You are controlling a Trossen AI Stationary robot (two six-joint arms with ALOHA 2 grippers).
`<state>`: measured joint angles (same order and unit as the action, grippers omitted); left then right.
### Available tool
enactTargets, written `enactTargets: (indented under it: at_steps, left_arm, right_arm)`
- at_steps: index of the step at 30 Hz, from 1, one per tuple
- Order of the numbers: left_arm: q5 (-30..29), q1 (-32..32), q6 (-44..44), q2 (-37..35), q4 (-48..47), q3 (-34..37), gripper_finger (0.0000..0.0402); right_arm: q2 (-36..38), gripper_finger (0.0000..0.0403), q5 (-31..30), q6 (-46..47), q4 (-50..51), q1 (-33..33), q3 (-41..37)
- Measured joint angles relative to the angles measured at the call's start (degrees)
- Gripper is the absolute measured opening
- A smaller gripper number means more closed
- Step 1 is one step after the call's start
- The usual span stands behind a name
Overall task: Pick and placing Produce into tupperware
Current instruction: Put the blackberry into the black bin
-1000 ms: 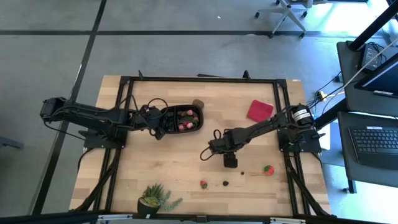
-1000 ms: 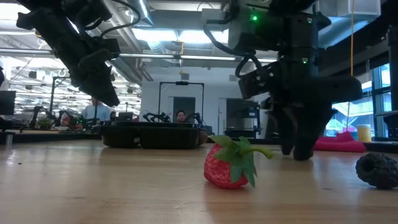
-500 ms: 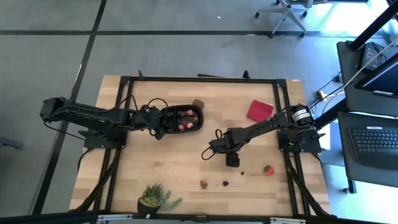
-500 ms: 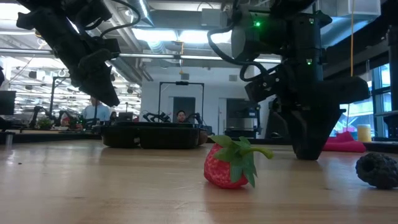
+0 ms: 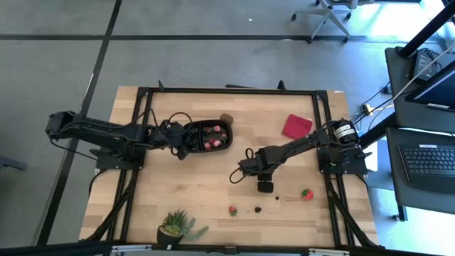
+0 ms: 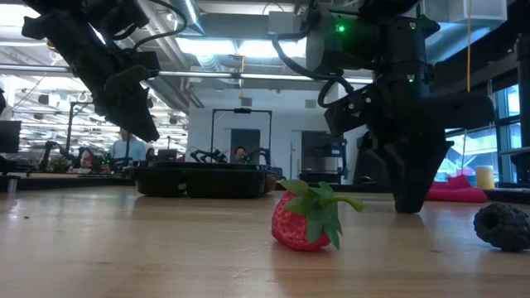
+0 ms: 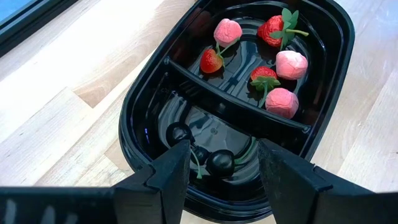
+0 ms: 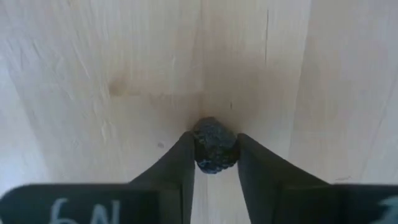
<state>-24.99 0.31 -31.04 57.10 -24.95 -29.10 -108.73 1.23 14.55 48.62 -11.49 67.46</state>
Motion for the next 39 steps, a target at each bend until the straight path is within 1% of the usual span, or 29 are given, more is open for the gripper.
enactTargets:
  at_steps: [4, 9, 12, 16, 20, 22, 25, 27, 28, 30, 35, 39]
  left_arm:
    - [0.0, 0.0, 0.0, 0.0, 0.0, 0.0, 0.0179]
    - [0.0, -0.01, 0.0, 0.0, 0.0, 0.0, 0.0179]
    - [0.0, 0.0, 0.0, 0.0, 0.0, 0.0, 0.0179]
    - [0.0, -0.01, 0.02, 0.0, 0.0, 0.0, 0.0179]
    - [0.0, 0.0, 0.04, 0.0, 0.0, 0.0, 0.0179]
    - [0.0, -0.02, 0.04, 0.0, -0.01, 0.0, 0.0179]
    - [0.05, -0.02, 0.02, 0.0, 0.0, 0.0, 0.0179]
    - [0.6, -0.02, 0.06, 0.0, -0.04, 0.0, 0.0179]
    - [0.82, -0.02, 0.04, 0.0, -0.04, 0.0, 0.0179]
    - [1.49, -0.22, 0.06, 0.0, -0.05, 0.0, 0.0179]
    - [1.45, -2.59, 0.42, -1.94, 0.13, -0.04, 0.0179]
    - [-1.97, -4.84, 1.63, -5.27, 1.27, -0.04, 0.0179]
  right_arm:
    - [0.02, 0.0098, -0.02, 0.63, -0.16, 0.0, 0.0]
    - [0.01, 0.0098, -0.03, 1.4, -2.97, 0.18, 0.6]
    - [-0.02, 0.0098, -0.04, -0.07, -4.33, 0.92, 3.24]
    - [0.0, 0.0098, -0.07, -4.26, -7.54, 2.6, 8.86]
    - [0.0, 0.0098, -0.09, -10.76, -14.83, 4.97, 14.48]
    - [0.01, 0.0098, -0.08, -13.57, -20.27, 6.51, 16.18]
    - [0.07, 0.0098, -0.18, -17.08, -30.03, 8.6, 16.28]
    - [-0.48, 0.0098, -0.26, -18.82, -38.82, 9.84, 15.35]
    - [-1.14, 0.0098, -0.24, -19.06, -43.33, 10.39, 15.08]
    - [-3.07, 0.0098, -0.23, -18.89, -48.04, 11.47, 14.97]
    - [-8.03, 0.0098, -0.08, -17.88, -54.18, 13.6, 14.76]
    - [-11.41, 0.0098, -0.09, -16.81, -59.78, 14.67, 14.9]
